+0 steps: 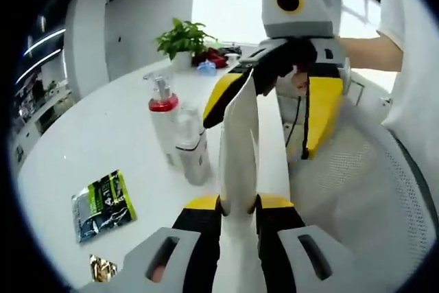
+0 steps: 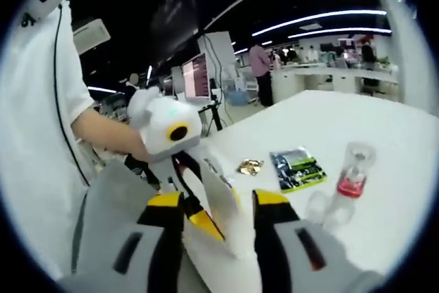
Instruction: Arrange the skincare products in the storage area until every visible bottle or jar stands upright without overlapping.
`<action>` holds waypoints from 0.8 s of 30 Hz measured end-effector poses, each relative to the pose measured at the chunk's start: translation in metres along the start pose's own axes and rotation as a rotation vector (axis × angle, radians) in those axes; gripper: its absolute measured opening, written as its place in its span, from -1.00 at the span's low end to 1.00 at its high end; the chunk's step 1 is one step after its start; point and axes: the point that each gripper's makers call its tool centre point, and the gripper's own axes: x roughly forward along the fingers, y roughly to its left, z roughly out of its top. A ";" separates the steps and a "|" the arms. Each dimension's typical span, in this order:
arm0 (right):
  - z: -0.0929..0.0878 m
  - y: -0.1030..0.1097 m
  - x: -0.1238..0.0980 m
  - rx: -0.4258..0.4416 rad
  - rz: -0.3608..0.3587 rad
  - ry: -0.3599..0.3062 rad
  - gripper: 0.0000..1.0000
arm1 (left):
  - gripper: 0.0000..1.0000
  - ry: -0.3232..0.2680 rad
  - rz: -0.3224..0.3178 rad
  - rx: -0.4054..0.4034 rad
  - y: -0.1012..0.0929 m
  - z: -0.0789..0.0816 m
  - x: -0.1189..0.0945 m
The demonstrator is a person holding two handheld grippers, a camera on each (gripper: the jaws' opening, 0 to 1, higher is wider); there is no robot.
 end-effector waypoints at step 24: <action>-0.024 -0.035 -0.045 0.122 -0.229 -0.019 0.49 | -0.69 -0.026 0.056 0.019 0.072 0.022 0.018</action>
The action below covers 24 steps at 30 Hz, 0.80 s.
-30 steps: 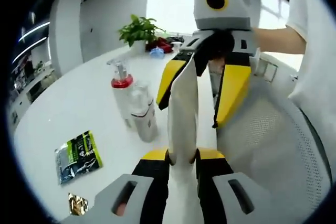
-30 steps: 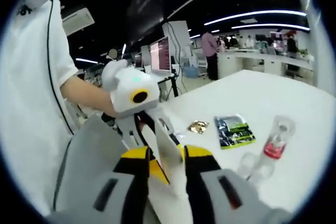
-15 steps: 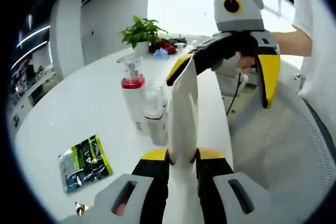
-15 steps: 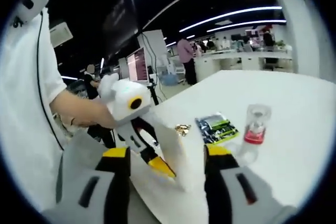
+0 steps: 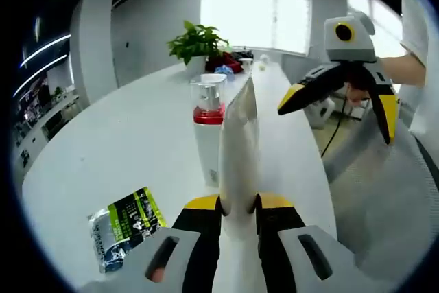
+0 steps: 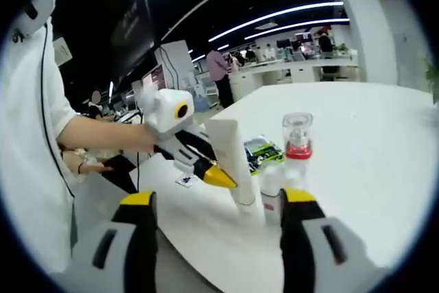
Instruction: Arrange the skincare products in the storage area until every visible bottle or jar stands upright without overlapping.
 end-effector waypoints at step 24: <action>-0.008 -0.014 -0.008 0.044 -0.052 0.003 0.52 | -0.69 -0.008 -0.028 0.027 0.036 0.019 0.030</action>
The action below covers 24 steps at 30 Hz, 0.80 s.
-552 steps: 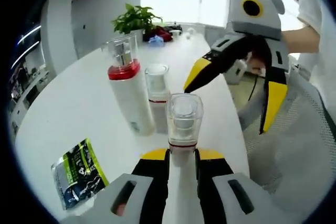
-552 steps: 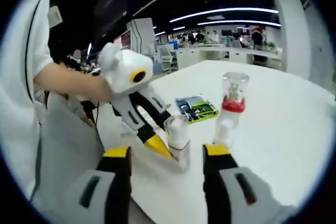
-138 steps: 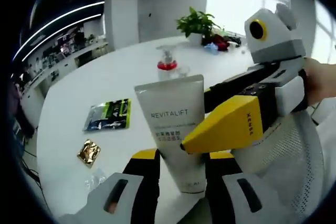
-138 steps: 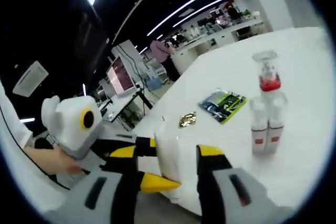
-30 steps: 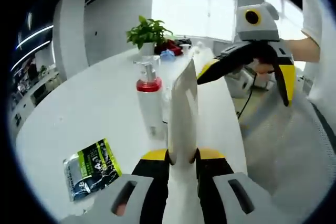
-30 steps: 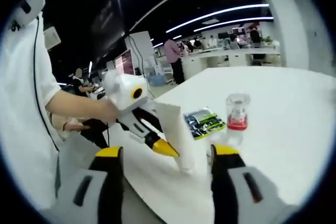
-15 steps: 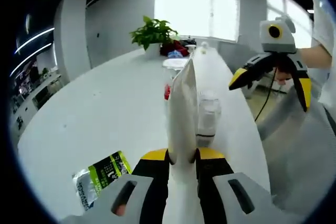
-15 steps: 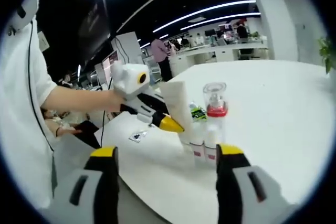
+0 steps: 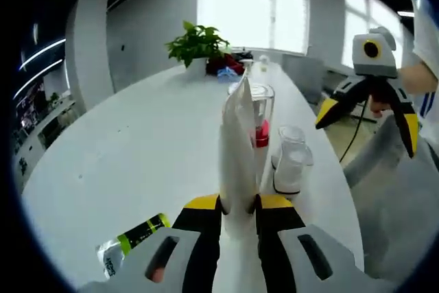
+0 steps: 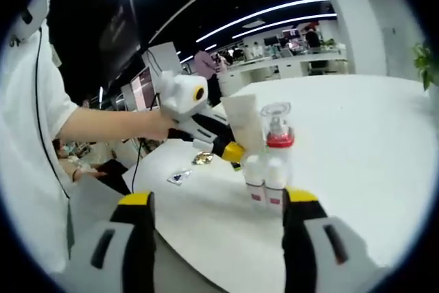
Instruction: Arrange the skincare products in the storage area until every visible bottle or jar stands upright without overlapping.
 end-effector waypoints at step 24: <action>-0.002 -0.001 -0.003 0.015 -0.014 0.003 0.52 | -0.69 0.000 -0.019 0.002 -0.003 0.004 0.007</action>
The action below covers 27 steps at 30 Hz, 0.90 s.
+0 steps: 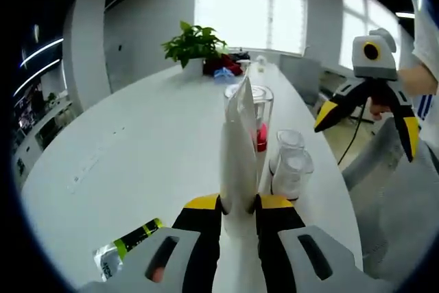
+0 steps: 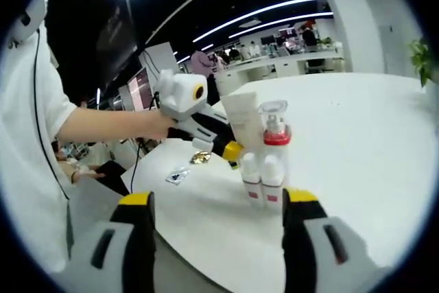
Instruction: Arrange the skincare products in the storage area until every visible bottle or jar stands upright without overlapping.
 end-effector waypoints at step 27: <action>0.000 0.000 -0.001 0.000 -0.005 0.008 0.52 | -0.66 0.013 -0.017 -0.007 -0.003 -0.001 -0.001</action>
